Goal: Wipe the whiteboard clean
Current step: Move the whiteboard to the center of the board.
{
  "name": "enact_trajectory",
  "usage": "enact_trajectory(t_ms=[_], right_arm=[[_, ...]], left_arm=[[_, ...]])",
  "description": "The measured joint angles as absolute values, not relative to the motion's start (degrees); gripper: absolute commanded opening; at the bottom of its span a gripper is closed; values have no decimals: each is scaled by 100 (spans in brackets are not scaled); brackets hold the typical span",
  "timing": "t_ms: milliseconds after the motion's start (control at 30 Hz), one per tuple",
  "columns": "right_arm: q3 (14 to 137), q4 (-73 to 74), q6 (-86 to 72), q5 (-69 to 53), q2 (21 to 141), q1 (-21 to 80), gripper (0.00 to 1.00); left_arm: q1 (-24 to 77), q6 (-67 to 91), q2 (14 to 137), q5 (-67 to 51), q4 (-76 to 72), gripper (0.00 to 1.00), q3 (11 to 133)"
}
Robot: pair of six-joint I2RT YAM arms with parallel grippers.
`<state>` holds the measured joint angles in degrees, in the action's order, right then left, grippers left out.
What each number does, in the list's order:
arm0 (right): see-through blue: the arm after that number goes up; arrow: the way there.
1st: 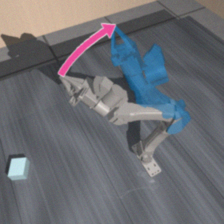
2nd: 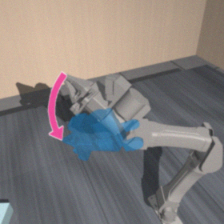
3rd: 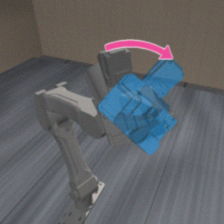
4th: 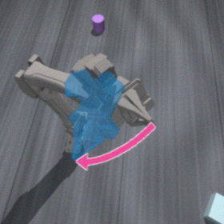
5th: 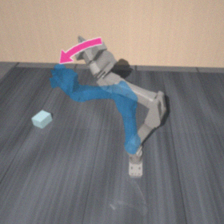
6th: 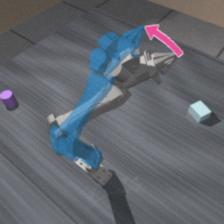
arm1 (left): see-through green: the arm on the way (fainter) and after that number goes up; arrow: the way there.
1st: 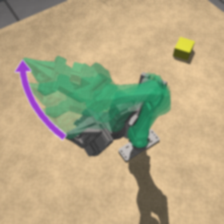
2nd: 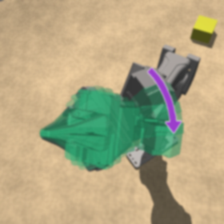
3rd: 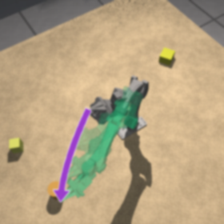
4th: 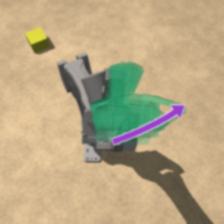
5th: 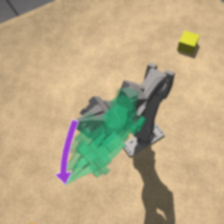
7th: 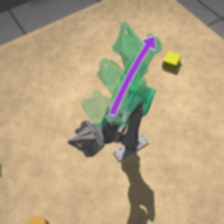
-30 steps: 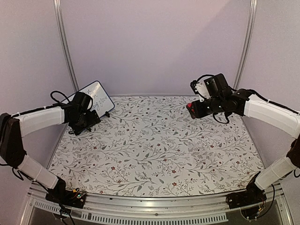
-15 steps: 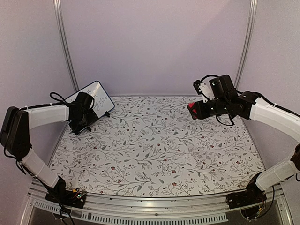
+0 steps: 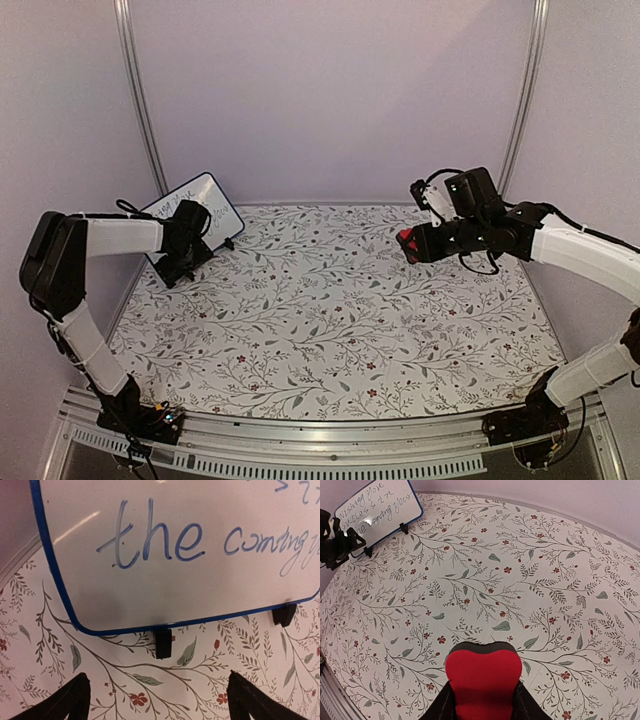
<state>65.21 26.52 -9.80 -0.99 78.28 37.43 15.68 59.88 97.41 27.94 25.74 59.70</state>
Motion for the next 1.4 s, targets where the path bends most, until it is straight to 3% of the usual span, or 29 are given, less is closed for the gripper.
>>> enact_trajectory(t_ms=[400, 700, 933, 1333, 1400], right_arm=[[6521, 2639, -991, -226, 7784, 3750, 36], [6479, 2488, -982, -294, 7784, 3752, 35], [6278, 2394, -956, -381, 7784, 3756, 35], [6178, 2300, -919, -534, 7773, 3765, 35], [6176, 2298, -919, -558, 7767, 3765, 35]], left_arm=[[1592, 6112, 10516, 3076, 2574, 80, 6296], [1603, 6084, 10888, 3081, 2521, 76, 6372], [1612, 6034, 10980, 3100, 2467, 63, 6399], [1612, 6003, 10980, 3245, 2440, 63, 6425], [1612, 6003, 10980, 3282, 2443, 59, 6425]])
